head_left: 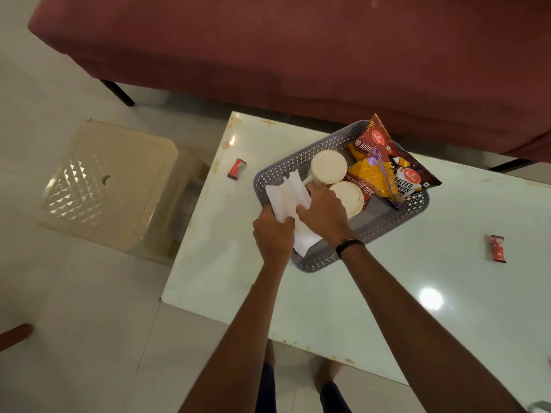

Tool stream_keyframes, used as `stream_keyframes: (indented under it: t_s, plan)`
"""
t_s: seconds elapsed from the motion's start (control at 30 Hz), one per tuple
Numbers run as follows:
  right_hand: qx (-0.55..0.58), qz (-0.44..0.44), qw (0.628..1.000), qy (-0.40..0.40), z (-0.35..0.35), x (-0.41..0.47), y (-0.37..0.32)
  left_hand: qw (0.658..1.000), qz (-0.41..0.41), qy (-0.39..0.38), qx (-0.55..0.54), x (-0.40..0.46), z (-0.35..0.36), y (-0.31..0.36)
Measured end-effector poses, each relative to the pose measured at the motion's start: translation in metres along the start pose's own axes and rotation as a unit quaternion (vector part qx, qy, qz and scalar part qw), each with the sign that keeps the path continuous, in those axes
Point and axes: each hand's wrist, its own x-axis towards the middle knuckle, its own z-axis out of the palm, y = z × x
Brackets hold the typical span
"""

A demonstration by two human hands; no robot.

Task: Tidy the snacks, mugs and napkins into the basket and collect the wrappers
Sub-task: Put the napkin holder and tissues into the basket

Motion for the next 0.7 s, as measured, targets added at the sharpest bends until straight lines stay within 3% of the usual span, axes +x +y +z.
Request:
stream_keyframes:
  t_s: [0.4, 0.57, 0.7]
  plan:
    - [-0.038, -0.026, 0.999, 0.015, 0.018, 0.006, 0.009, 0.993, 0.048, 0.102, -0.022, -0.003, 0.007, -0.008]
    - [-0.011, -0.061, 0.995, 0.074, 0.018, 0.009, 0.011, 0.99, 0.1, 0.095, 0.003, 0.008, 0.015, -0.01]
    - [-0.059, -0.077, 0.99, 0.1, 0.021, 0.009, 0.013, 0.989, 0.115, 0.093, 0.033, 0.011, 0.019, -0.011]
